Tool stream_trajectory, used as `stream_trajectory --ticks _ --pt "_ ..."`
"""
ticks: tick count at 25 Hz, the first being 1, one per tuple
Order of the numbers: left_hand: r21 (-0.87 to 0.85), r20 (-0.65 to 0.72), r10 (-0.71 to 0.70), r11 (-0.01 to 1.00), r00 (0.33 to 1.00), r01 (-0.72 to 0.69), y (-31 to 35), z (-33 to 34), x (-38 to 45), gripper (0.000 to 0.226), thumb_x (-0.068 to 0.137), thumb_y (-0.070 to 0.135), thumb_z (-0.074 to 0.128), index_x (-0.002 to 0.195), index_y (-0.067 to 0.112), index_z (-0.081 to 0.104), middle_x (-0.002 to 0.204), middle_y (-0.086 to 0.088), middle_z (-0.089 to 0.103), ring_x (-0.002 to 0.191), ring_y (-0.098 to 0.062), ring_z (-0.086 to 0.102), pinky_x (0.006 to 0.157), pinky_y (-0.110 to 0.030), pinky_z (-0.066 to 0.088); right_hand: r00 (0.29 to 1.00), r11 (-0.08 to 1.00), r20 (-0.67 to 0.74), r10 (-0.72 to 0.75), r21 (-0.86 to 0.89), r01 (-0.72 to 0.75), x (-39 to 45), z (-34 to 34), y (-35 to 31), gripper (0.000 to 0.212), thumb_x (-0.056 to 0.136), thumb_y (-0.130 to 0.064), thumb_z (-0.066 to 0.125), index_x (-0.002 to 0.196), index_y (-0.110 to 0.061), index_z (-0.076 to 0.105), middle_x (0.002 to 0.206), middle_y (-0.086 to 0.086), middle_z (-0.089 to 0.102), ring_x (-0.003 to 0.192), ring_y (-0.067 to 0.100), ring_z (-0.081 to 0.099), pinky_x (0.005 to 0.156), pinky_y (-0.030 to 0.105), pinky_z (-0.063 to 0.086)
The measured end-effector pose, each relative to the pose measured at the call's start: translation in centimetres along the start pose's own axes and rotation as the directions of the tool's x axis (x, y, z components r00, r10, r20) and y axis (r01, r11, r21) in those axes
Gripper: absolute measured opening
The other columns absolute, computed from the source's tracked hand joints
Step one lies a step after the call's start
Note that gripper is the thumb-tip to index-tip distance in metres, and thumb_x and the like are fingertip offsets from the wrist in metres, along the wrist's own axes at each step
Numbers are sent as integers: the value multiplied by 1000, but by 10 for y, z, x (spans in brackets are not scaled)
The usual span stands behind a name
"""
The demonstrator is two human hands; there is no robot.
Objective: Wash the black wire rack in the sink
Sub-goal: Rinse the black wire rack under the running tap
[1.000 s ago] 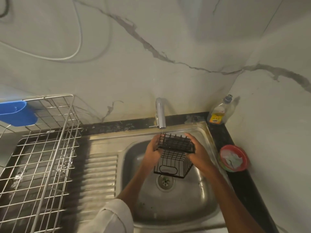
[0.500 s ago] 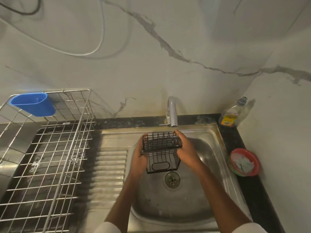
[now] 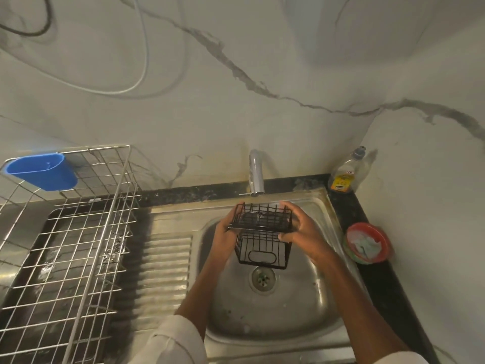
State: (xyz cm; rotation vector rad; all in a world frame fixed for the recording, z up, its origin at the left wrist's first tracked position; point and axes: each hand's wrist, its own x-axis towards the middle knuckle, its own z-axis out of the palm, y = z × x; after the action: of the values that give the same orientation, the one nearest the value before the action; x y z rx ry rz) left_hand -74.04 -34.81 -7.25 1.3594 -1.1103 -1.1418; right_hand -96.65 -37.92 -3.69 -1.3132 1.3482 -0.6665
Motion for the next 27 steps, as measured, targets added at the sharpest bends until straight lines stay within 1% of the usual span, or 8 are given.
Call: stream_trajectory --ticks 4,8,11,15,19,23,25,27 --pt "43 100 -53 998 994 49 2 20 17 32 105 16 62 137 20 70 128 2 76 124 -15 69 111 -41 53 994 996 -104 -30 -91 20 -9 -15 10 83 60 5 80 119 -48 54 121 -6 64 106 17 69 82 43 63" --pt "142 123 -92 987 988 75 1 26 33 41 102 -3 60 135 22 67 123 9 74 116 2 68 102 -22 54 961 981 -259 -94 -187 46 -11 -3 10 57 66 0 81 104 -34 56 98 -6 65 89 12 68 70 29 58" --pt "255 92 -141 960 986 114 -6 24 40 46 103 -7 54 138 18 67 127 4 73 122 -9 67 111 -36 53 945 975 -307 -110 -220 41 -8 4 15 38 69 -14 82 100 -26 62 87 -6 67 78 7 68 58 21 52" --pt "337 -17 -195 922 981 189 -19 24 44 42 102 -8 52 133 15 69 124 4 74 117 -13 67 108 -35 53 931 968 -355 -82 -252 -11 -8 17 22 62 55 -44 76 112 -30 56 105 -4 63 91 10 67 68 29 61" --pt "376 -44 -259 890 965 257 -11 34 55 30 102 -8 51 117 9 71 95 1 73 89 -16 69 85 -35 59 903 962 -425 -64 -267 -57 -17 26 14 71 53 -41 81 115 -24 52 112 -2 57 93 14 64 71 37 62" --pt "368 20 -212 910 977 190 7 34 47 35 101 -9 54 122 12 72 115 -5 77 108 -20 72 95 -31 59 943 966 -328 -51 -255 -37 -13 9 27 67 55 -40 79 115 -33 50 114 -2 55 97 14 64 72 35 62" --pt "426 50 -148 898 988 113 14 25 31 38 102 -3 59 131 18 71 120 6 74 111 -8 69 96 -19 52 956 963 -273 -103 -268 27 -19 3 22 59 63 -35 83 113 -34 50 111 -2 57 96 12 65 74 33 61" --pt "451 76 -103 891 992 58 23 17 10 41 102 0 61 133 26 66 113 19 68 104 9 62 93 -11 48 965 970 -219 -144 -225 93 -29 3 11 56 73 -16 85 114 -31 50 109 -5 59 96 4 63 78 23 57"
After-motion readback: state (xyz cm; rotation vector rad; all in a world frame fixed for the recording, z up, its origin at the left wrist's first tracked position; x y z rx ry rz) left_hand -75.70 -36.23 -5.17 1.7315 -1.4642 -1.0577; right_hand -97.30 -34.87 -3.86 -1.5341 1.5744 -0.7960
